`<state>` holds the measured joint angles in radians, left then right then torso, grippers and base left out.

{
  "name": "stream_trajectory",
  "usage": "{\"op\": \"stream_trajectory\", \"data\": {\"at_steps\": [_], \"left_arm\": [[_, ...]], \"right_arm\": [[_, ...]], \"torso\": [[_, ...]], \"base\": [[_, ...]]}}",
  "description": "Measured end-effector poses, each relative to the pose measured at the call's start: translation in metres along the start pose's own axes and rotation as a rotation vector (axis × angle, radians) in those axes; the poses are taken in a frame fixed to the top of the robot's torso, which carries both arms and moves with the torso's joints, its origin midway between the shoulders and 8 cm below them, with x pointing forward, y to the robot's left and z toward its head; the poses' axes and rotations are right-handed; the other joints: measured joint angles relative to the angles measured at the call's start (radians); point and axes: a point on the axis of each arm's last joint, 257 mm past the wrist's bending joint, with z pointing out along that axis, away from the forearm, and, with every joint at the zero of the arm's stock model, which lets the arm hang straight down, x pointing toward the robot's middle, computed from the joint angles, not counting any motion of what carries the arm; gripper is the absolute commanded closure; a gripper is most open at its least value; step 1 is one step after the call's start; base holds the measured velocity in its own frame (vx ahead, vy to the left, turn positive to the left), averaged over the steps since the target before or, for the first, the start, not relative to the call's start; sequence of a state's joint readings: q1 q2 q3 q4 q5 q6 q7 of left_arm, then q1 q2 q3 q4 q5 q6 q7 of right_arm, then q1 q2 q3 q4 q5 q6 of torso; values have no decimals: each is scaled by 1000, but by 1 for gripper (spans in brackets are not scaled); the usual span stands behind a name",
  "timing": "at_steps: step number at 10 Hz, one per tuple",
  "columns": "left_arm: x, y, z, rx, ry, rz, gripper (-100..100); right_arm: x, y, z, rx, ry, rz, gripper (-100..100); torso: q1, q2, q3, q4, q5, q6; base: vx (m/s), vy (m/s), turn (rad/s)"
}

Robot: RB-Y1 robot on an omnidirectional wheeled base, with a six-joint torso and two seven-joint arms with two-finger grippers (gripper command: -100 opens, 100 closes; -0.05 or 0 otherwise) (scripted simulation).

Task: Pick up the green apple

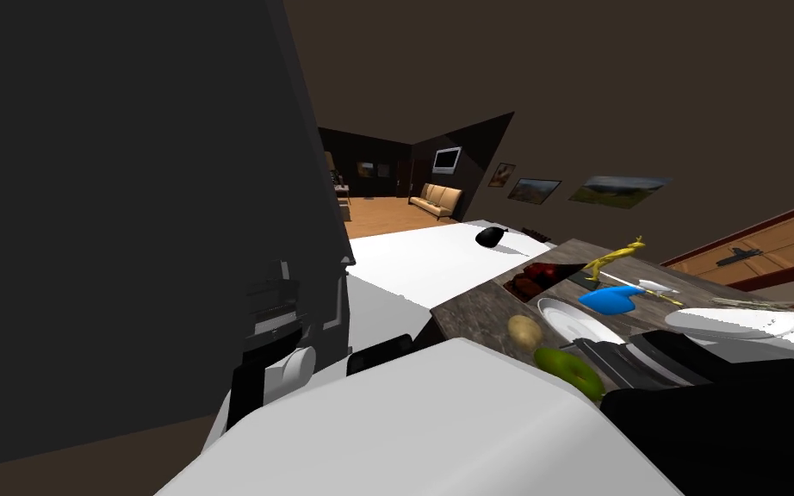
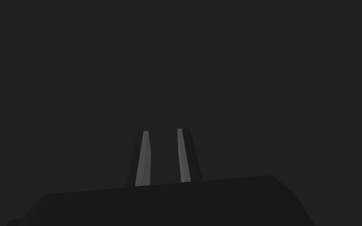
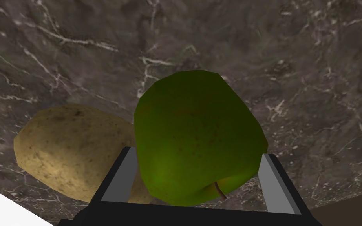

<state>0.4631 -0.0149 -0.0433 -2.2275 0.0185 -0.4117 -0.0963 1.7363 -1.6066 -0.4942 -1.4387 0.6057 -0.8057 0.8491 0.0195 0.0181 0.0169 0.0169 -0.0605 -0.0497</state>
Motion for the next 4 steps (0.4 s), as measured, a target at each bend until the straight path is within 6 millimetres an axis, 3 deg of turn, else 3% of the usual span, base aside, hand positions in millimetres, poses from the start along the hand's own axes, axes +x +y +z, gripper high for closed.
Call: {"op": "stream_trajectory", "data": {"at_steps": [3, 4], "left_arm": [[0, 0, 0, 0, 0, 0, 0], [0, 0, 0, 0, 0, 0, 0]], "right_arm": [[-17, -11, -3, 27, -30, -29, 100], [-18, -11, -3, 28, -32, -31, 0]], "torso": [[0, 3, 2, 1, 0, 0], [0, 1, 1, 1, 0, 0]], "base": [[-65, -13, 23], [-5, -1, -1]]}}
